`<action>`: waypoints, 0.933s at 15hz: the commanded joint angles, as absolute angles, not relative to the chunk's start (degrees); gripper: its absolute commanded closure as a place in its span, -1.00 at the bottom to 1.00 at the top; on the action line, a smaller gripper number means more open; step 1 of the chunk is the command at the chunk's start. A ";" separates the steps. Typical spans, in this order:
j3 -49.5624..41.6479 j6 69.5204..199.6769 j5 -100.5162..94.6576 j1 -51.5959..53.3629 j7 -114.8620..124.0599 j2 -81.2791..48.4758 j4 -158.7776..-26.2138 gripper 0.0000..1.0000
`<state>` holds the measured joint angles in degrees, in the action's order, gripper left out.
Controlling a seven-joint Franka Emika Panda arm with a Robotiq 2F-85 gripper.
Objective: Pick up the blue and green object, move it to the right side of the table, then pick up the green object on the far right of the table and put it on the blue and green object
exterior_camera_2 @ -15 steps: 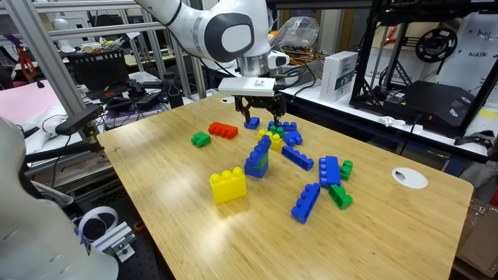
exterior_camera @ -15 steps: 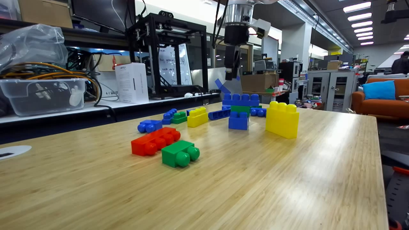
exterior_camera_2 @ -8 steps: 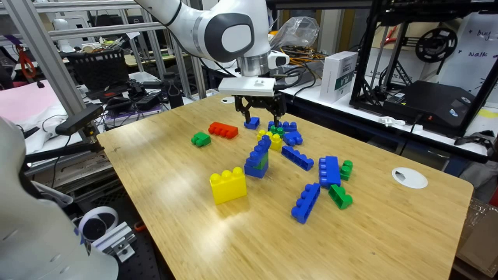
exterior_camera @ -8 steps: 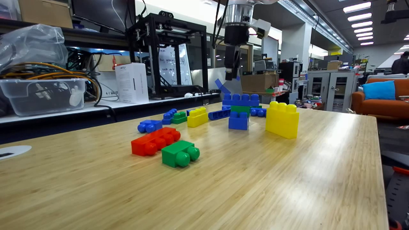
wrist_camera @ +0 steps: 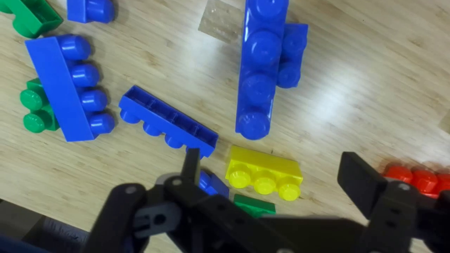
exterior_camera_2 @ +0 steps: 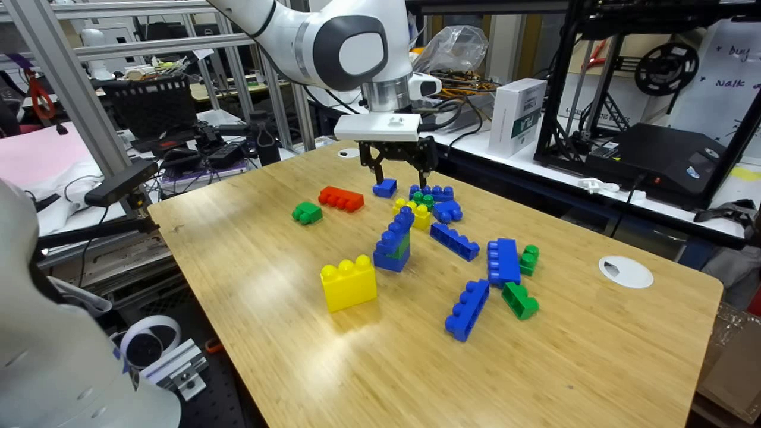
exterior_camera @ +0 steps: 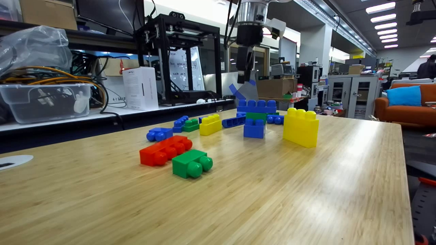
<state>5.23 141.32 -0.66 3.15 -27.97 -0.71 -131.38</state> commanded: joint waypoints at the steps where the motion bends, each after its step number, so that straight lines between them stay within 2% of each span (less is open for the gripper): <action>1: 6.10 138.07 -5.47 4.96 -22.91 -4.82 -125.02 -1.00; 14: 6.86 127.97 -8.22 8.07 -15.79 -29.14 -95.12 -1.00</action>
<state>6.90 132.32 -7.91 7.99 -16.52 -24.69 -101.98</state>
